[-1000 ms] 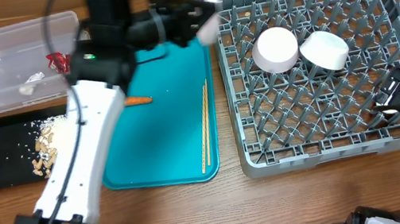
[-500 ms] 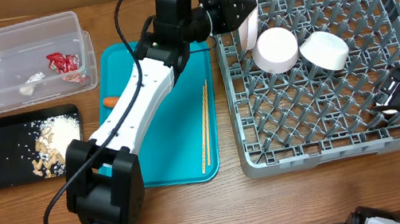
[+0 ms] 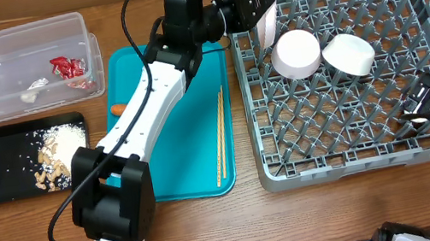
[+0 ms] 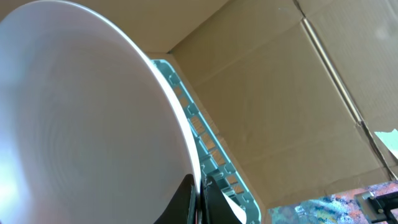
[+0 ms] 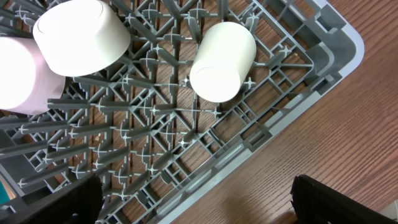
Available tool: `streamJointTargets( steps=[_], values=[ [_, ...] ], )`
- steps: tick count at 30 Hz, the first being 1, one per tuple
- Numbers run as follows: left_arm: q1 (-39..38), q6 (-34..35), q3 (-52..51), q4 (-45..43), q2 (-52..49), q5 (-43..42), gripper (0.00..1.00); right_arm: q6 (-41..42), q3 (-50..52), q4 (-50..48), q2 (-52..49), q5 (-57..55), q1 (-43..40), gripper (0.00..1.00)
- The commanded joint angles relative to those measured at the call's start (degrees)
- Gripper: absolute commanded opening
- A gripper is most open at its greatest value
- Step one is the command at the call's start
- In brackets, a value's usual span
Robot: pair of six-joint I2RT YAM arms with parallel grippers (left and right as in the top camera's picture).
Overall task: Sort waste into correct bins and load items into the dishwasher
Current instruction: 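Stand the plate upright in the rack's left edge and release it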
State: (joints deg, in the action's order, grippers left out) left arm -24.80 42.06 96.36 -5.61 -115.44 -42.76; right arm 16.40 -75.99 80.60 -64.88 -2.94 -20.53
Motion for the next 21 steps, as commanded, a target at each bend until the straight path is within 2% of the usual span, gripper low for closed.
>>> streamJointTargets(
  steps=[1, 14, 21],
  values=[
    [-0.87, 0.81, 0.48, 1.20, -0.92, 2.47, 0.04, -0.37, -1.29, -0.31, 0.28, 0.09, -0.11, 1.00],
    [-1.92, 1.01, 0.48, -1.20, -3.37, 2.78, 0.04, -0.37, -1.29, 0.02, 0.28, 0.09, -0.11, 1.00],
    [-2.27, 4.98, 0.48, -5.27, -3.37, 5.11, 0.04, -0.37, -1.29, 0.09, 0.28, 0.09, -0.11, 1.00]
  ],
)
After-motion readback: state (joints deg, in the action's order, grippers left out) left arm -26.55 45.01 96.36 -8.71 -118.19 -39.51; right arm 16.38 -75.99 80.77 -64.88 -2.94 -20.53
